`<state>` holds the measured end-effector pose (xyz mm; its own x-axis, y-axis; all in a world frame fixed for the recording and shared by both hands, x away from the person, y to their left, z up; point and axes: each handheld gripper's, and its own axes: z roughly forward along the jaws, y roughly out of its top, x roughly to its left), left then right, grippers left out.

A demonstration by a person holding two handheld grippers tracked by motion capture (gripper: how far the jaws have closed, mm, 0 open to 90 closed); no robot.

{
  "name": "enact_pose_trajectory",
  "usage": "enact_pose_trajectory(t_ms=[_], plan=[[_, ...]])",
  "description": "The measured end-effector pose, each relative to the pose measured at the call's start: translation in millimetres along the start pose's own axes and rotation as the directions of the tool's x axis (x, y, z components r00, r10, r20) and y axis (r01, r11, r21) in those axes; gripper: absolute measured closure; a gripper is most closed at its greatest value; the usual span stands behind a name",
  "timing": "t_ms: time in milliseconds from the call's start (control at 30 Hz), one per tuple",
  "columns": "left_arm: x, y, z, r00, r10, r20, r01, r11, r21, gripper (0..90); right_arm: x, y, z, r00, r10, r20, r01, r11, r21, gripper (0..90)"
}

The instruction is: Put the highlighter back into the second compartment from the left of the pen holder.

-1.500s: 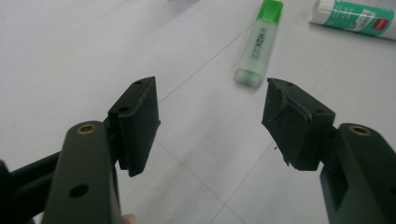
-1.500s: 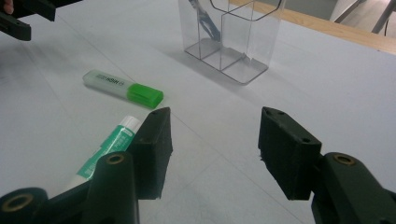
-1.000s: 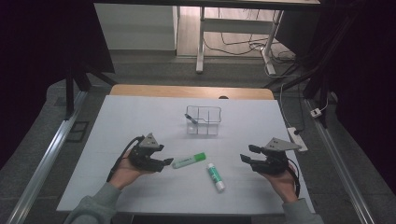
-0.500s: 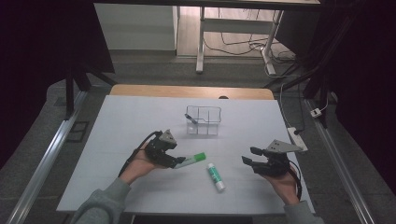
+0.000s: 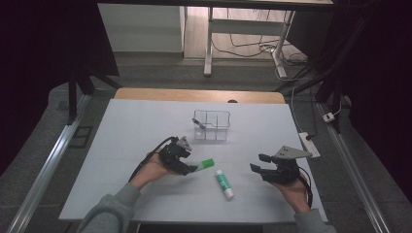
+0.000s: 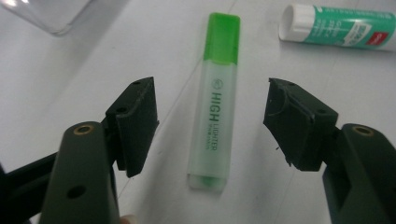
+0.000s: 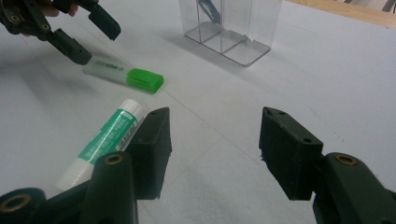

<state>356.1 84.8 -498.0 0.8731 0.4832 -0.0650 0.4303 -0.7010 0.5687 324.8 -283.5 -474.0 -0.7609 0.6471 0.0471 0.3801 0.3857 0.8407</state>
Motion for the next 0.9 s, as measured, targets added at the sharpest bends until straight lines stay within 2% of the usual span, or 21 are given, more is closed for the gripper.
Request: enact_pose_trajectory(t_ms=[200,467,667,900], plan=[[-0.3,3.0,8.2,0.9997,0.024,0.009,-0.024,0.999,0.037,35.7,-0.5,-0.5,0.3,1.0,0.004,0.0,-0.004,1.0,0.001,43.3],[-0.3,7.1,17.3,0.9993,0.034,0.016,-0.035,0.9977,0.058,36.6,-0.6,-1.7,2.3,1.0,0.006,-0.003,-0.006,1.0,0.007,43.3],[-0.5,11.3,25.2,0.9988,0.045,0.018,-0.046,0.9948,0.09,38.1,0.0,-0.9,2.4,0.9998,0.012,-0.013,-0.012,1.0,0.004,43.2],[-2.0,15.8,31.2,0.9975,0.069,0.017,-0.071,0.9908,0.115,46.7,-0.3,-0.3,2.0,0.9996,0.02,-0.018,-0.02,1.0,0.0,43.0]])
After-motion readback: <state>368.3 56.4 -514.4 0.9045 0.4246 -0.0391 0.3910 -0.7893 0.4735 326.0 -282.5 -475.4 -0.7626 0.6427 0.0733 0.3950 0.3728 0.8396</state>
